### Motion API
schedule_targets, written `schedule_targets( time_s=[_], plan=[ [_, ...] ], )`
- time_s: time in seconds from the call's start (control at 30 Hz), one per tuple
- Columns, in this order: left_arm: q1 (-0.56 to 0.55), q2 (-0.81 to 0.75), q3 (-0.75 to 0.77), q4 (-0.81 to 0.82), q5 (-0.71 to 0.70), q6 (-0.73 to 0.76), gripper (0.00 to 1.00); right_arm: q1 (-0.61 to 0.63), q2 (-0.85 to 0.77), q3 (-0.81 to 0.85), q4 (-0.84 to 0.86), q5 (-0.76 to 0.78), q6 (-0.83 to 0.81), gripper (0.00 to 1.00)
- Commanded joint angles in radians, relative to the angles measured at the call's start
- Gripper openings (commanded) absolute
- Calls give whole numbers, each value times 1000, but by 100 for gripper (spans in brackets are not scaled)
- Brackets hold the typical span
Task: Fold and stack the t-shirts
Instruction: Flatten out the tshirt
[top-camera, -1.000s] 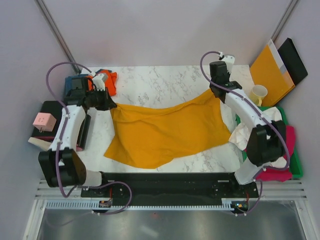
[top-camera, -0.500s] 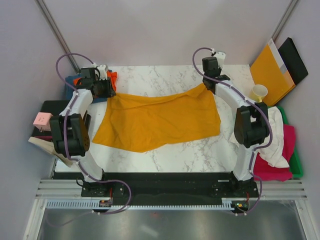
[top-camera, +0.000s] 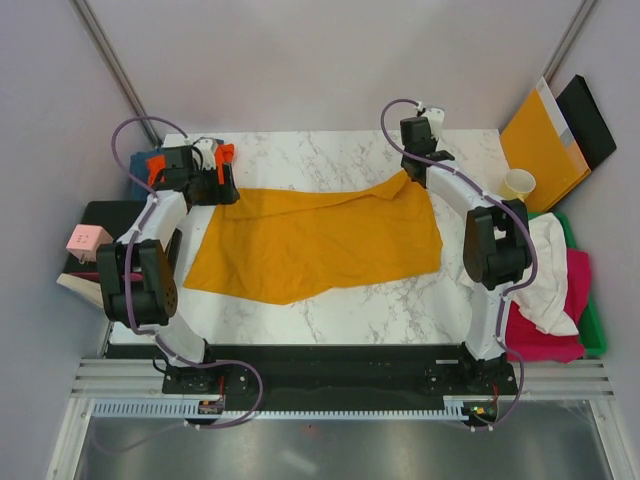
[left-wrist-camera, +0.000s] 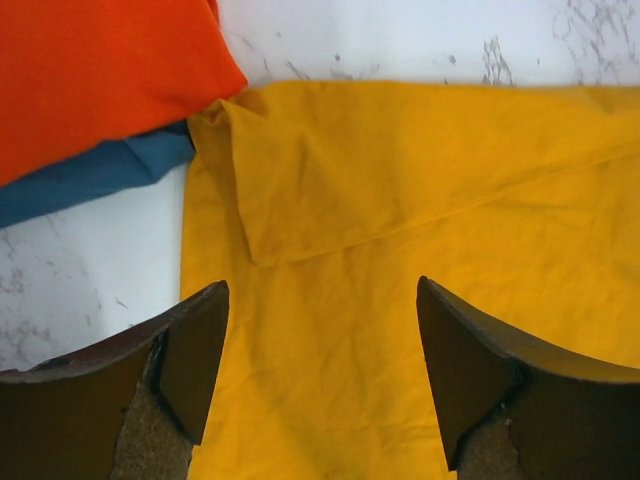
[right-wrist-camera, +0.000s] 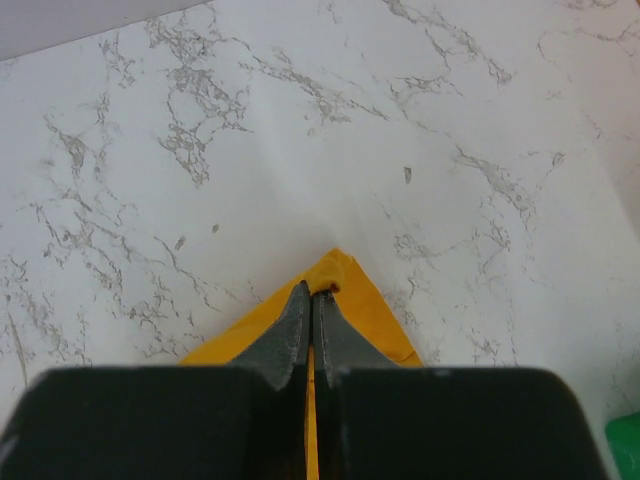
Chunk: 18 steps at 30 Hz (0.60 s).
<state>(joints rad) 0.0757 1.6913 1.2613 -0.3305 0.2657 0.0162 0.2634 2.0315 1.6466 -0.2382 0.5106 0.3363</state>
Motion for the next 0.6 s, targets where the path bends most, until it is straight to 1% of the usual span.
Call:
schedule_targets(
  time_s=[0.0, 0.03, 0.1, 0.3, 0.43, 0.57],
  plan=[
    [-14, -21, -75, 27, 50, 14, 76, 10, -2, 38, 34, -7, 9, 0],
    [-16, -10, -80, 25, 56, 16, 70, 13, 1, 38, 33, -6, 7, 0],
    [-16, 24, -83, 27, 61, 25, 66, 16, 2, 36, 34, -3, 6, 0],
    [-16, 106, -17, 27, 12, 22, 66, 25, 7, 24, 34, 9, -3, 0],
    [-14, 171, 27, 25, -23, 10, 64, 25, -2, 13, 37, 19, -11, 0],
    [-14, 192, 44, 24, -34, -2, 63, 25, -7, 10, 37, 19, -14, 0]
  ],
)
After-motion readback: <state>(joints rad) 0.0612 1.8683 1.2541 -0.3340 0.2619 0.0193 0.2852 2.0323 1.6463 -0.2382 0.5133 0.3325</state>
